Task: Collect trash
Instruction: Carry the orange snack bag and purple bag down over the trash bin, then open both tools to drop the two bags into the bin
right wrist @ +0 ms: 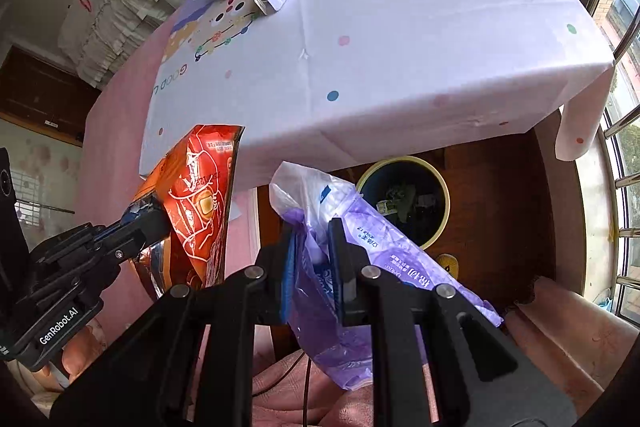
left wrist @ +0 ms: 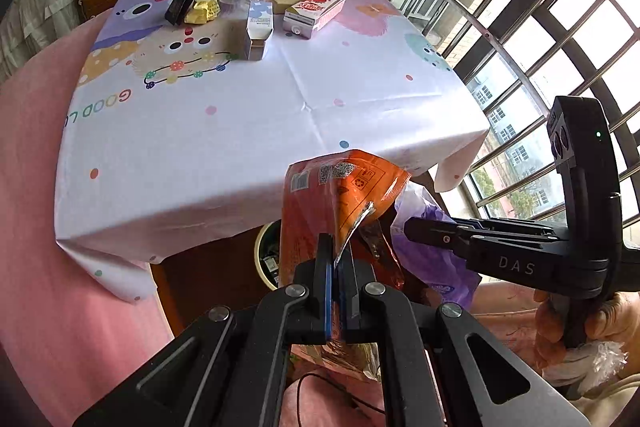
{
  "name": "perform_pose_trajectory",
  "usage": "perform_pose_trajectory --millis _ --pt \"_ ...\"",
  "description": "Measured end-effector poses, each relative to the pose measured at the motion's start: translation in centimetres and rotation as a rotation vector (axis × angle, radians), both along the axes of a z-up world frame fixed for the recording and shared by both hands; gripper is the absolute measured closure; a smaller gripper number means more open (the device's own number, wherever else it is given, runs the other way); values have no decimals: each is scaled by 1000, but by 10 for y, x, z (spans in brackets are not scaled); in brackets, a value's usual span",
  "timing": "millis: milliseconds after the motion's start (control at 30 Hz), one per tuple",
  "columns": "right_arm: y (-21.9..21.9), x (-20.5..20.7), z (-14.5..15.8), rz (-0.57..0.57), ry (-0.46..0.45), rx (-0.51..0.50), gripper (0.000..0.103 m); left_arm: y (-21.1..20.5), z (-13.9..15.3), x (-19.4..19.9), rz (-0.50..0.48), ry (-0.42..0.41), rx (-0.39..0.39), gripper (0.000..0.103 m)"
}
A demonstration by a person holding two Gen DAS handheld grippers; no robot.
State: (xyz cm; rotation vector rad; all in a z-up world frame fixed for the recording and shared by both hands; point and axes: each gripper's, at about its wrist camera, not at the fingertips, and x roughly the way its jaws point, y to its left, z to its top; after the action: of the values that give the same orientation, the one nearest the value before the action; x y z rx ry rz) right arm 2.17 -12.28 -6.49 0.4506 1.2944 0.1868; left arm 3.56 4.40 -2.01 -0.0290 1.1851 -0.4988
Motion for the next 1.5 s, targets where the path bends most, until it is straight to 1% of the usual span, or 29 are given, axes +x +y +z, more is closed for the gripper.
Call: perform_pose_trajectory --millis 67,133,267,367,467,633,767,900,1033,1067,1100,1133,1167,1200,1233,1267,1300,1367,1500 --pt "-4 -1 -28 -26 23 6 90 -3 -27 -4 12 34 11 101" --pt "-8 -1 -59 -52 44 18 90 -7 -59 -7 24 48 45 101" --pt "-15 3 -138 -108 88 22 90 -14 -135 -5 60 120 56 101" --pt "-20 5 -200 -149 122 28 90 -22 -193 -2 83 147 74 101" --pt "-25 11 -256 -179 147 38 90 -30 -245 4 96 154 89 101" --pt "-33 23 -331 -215 174 48 90 -44 -321 16 108 165 102 101" --pt "-44 30 -371 -271 177 66 89 -54 -365 23 111 176 99 101" --pt "-49 41 -395 -286 179 68 89 -60 -394 33 105 188 111 100" --pt "-53 50 -409 -274 178 71 89 -69 -410 46 103 196 124 97" --pt "-53 52 -413 -272 176 71 89 -69 -412 49 105 197 121 95" --pt "-52 54 -415 -269 176 69 88 -69 -413 50 106 196 121 89" --pt "-52 56 -418 -267 178 65 84 -69 -414 52 107 194 124 85" --pt "-53 59 -422 -267 182 62 81 -68 -416 54 107 194 125 76" --pt "-53 60 -424 -269 187 62 80 -68 -419 59 108 194 125 66" --pt "-54 61 -426 -270 190 62 79 -68 -421 61 112 196 124 61" --pt "-55 63 -427 -272 193 62 77 -67 -422 63 114 200 126 52" --pt "-56 63 -427 -273 195 63 75 -65 -421 65 118 200 130 49" --pt "-57 65 -429 -273 195 58 66 -63 -419 65 125 195 144 49" --pt "-59 63 -426 -271 196 46 62 -56 -419 66 149 193 162 45"
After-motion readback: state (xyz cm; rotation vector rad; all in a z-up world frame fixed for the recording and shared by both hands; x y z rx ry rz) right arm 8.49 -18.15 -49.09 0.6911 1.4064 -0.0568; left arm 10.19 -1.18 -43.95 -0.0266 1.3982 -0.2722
